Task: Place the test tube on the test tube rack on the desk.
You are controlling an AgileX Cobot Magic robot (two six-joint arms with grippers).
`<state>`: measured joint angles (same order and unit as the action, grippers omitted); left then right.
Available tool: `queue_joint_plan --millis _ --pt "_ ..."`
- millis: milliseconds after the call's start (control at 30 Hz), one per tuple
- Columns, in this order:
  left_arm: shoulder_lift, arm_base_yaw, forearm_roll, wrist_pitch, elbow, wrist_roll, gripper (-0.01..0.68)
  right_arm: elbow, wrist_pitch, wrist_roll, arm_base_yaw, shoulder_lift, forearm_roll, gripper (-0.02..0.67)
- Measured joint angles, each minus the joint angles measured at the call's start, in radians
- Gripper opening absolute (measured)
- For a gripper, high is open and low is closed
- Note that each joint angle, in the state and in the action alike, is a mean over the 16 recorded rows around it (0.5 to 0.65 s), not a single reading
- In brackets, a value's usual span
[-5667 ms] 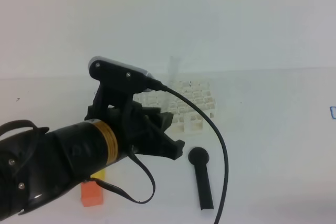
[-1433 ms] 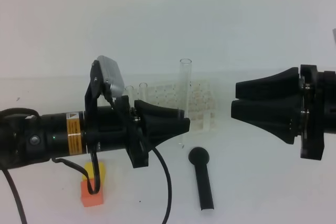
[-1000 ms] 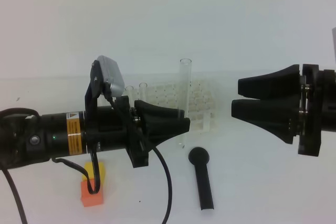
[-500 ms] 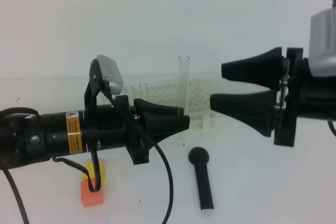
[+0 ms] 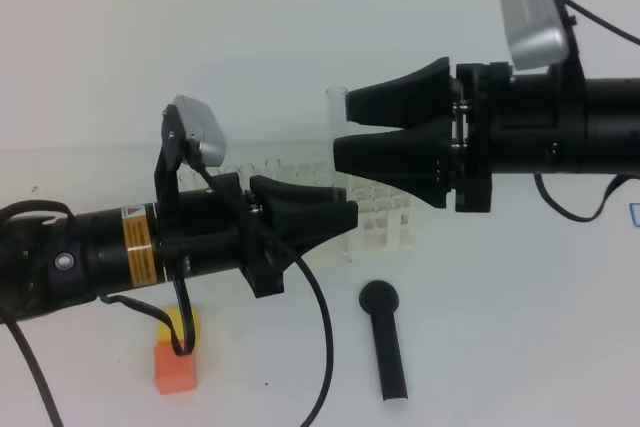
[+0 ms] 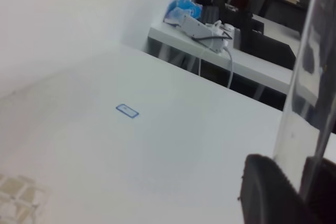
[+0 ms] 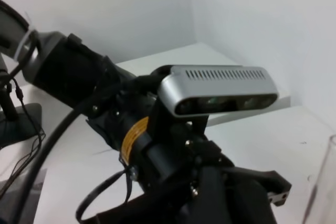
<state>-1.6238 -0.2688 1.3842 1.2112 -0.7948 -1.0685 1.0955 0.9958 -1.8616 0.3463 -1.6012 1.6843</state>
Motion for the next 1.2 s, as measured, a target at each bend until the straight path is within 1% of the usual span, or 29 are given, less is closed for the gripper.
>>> queue_joint_plan --millis 300,933,1067,1133,1200 --pt "0.000 0.001 -0.026 -0.001 0.000 0.000 0.110 0.070 0.003 0.014 0.026 -0.064 0.001 0.524" --pt "0.000 0.001 -0.059 -0.001 0.000 0.000 0.110 0.137 -0.029 0.025 0.032 -0.116 0.001 0.517" --pt "0.000 0.001 -0.061 -0.001 0.000 0.000 0.110 0.149 -0.029 0.030 0.033 -0.135 0.001 0.490" --pt "0.000 0.001 -0.062 -0.001 0.000 0.000 0.110 0.153 -0.029 0.033 0.033 -0.142 0.001 0.459" --pt "0.000 0.001 -0.062 -0.001 0.000 0.000 0.110 0.156 -0.026 0.034 0.034 -0.147 0.001 0.414"
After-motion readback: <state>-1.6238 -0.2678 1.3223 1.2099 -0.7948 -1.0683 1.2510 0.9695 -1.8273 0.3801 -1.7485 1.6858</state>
